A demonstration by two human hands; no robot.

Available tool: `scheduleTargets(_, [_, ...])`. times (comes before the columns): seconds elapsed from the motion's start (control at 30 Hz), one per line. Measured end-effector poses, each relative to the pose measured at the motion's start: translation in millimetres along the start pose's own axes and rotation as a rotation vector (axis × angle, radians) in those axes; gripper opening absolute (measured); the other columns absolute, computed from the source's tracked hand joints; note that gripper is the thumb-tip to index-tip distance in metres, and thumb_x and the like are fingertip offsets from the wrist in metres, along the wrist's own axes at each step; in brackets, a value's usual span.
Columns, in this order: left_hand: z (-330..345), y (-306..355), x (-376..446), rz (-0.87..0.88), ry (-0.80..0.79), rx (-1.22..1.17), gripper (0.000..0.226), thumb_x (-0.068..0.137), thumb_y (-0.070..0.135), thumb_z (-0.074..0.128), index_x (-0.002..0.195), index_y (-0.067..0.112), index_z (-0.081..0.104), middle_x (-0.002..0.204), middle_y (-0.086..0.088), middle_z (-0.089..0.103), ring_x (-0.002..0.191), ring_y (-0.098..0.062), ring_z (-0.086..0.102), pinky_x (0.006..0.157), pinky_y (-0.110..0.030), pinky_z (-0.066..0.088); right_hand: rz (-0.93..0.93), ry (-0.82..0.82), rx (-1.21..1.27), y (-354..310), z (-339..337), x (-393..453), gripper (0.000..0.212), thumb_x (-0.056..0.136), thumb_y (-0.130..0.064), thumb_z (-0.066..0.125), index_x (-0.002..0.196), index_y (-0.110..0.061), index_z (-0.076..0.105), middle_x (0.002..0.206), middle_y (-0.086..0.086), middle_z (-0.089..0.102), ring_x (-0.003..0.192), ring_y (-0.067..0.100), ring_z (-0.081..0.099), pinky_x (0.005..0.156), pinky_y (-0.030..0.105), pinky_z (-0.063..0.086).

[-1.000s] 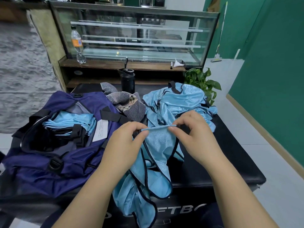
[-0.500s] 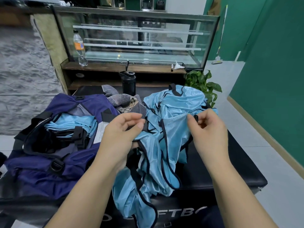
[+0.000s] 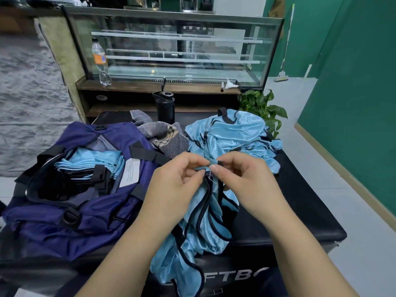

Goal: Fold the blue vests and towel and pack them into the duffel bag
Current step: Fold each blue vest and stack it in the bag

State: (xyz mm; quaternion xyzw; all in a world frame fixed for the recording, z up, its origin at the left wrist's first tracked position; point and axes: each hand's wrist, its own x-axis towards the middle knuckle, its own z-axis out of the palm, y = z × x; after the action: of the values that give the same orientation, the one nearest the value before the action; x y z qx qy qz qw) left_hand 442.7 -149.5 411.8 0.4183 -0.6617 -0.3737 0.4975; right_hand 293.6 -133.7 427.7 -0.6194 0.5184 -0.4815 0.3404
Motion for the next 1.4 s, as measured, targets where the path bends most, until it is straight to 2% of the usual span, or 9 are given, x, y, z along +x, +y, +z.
scheduleTargets(0.1, [-2, -1, 1, 0.062, 0.039, 0.106, 0.03, 0.084, 0.005, 0.066, 0.082, 0.036, 0.064, 0.084, 0.015, 0.068, 0.072, -0.004, 0.063, 0.069, -0.017, 0.052, 0.002, -0.048, -0.06, 2, -2, -1, 0.014, 0.09, -0.019, 0.063, 0.084, -0.031, 0.068, 0.07, -0.006, 0.065, 0.066, 0.004, 0.055, 0.069, 0.03, 0.051])
scheduleTargets(0.23, [-1, -1, -1, 0.128, 0.075, 0.228, 0.02, 0.081, 0.01, 0.068, 0.08, 0.029, 0.064, 0.074, 0.011, 0.064, 0.067, -0.007, 0.059, 0.063, -0.014, 0.047, -0.021, -0.072, -0.123, 0, -1, -3, 0.017, 0.092, -0.017, 0.06, 0.089, -0.029, 0.071, 0.072, -0.018, 0.066, 0.068, -0.004, 0.057, 0.069, 0.014, 0.046])
scheduleTargets(0.5, [4, -3, -3, 0.121, 0.119, 0.378, 0.018, 0.076, 0.018, 0.067, 0.075, 0.03, 0.054, 0.065, 0.008, 0.055, 0.061, -0.008, 0.05, 0.057, -0.02, 0.042, -0.004, -0.09, -0.016, 4, 4, -4, 0.007, 0.087, -0.021, 0.067, 0.083, -0.024, 0.072, 0.063, -0.014, 0.059, 0.06, 0.0, 0.049, 0.061, 0.012, 0.039])
scheduleTargets(0.67, [-3, -12, 0, 0.034, -0.016, 0.349, 0.017, 0.078, 0.031, 0.072, 0.077, 0.035, 0.055, 0.071, 0.012, 0.057, 0.071, -0.005, 0.049, 0.064, -0.015, 0.038, 0.022, -0.071, -0.024, 11, -9, -2, 0.019, 0.095, -0.021, 0.057, 0.079, -0.021, 0.068, 0.062, -0.008, 0.055, 0.061, 0.004, 0.047, 0.06, 0.019, 0.039])
scheduleTargets(0.87, [-15, -33, 5, 0.164, -0.126, 0.468, 0.006, 0.085, 0.042, 0.058, 0.08, 0.042, 0.055, 0.096, 0.021, 0.051, 0.096, -0.001, 0.044, 0.082, -0.007, 0.029, 0.071, -0.052, 0.101, 17, -27, 1, 0.025, 0.091, -0.035, 0.053, 0.091, -0.015, 0.068, 0.095, 0.017, 0.068, 0.086, 0.024, 0.063, 0.086, 0.046, 0.049])
scheduleTargets(0.97, [-13, -35, 7, 0.242, -0.117, 0.468, 0.02, 0.087, 0.047, 0.047, 0.086, 0.031, 0.059, 0.119, 0.025, 0.044, 0.114, 0.0, 0.042, 0.097, -0.01, 0.026, 0.083, -0.056, 0.15, 19, -29, 1, 0.024, 0.098, -0.024, 0.051, 0.083, -0.018, 0.068, 0.081, 0.002, 0.069, 0.077, 0.01, 0.062, 0.073, 0.028, 0.049])
scheduleTargets(1.07, [-11, -35, 9, 0.325, -0.181, 0.494, 0.023, 0.092, 0.042, 0.043, 0.091, 0.026, 0.059, 0.123, 0.021, 0.052, 0.124, 0.0, 0.043, 0.103, -0.033, 0.037, 0.084, -0.071, 0.205, 18, -31, 0, 0.024, 0.098, -0.019, 0.048, 0.086, -0.015, 0.068, 0.079, -0.002, 0.07, 0.072, 0.007, 0.064, 0.066, 0.018, 0.048])
scheduleTargets(1.2, [-9, -34, 13, 0.371, -0.202, 0.552, 0.024, 0.093, 0.038, 0.042, 0.091, 0.021, 0.059, 0.101, 0.012, 0.063, 0.112, -0.006, 0.052, 0.091, -0.044, 0.047, 0.099, -0.117, 0.269, 15, -34, -3, 0.026, 0.098, -0.015, 0.046, 0.094, 0.002, 0.065, 0.082, 0.008, 0.069, 0.073, 0.012, 0.064, 0.065, 0.02, 0.051])
scheduleTargets(1.4, [-15, -6, 26, 0.289, -0.193, 0.371, 0.013, 0.095, 0.033, 0.05, 0.084, 0.032, 0.057, 0.084, 0.011, 0.061, 0.083, -0.006, 0.056, 0.076, -0.018, 0.042, 0.073, -0.08, 0.293, -2, -45, 0, 0.03, 0.099, -0.018, 0.047, 0.101, 0.008, 0.063, 0.093, 0.019, 0.07, 0.082, 0.019, 0.065, 0.075, 0.031, 0.056])
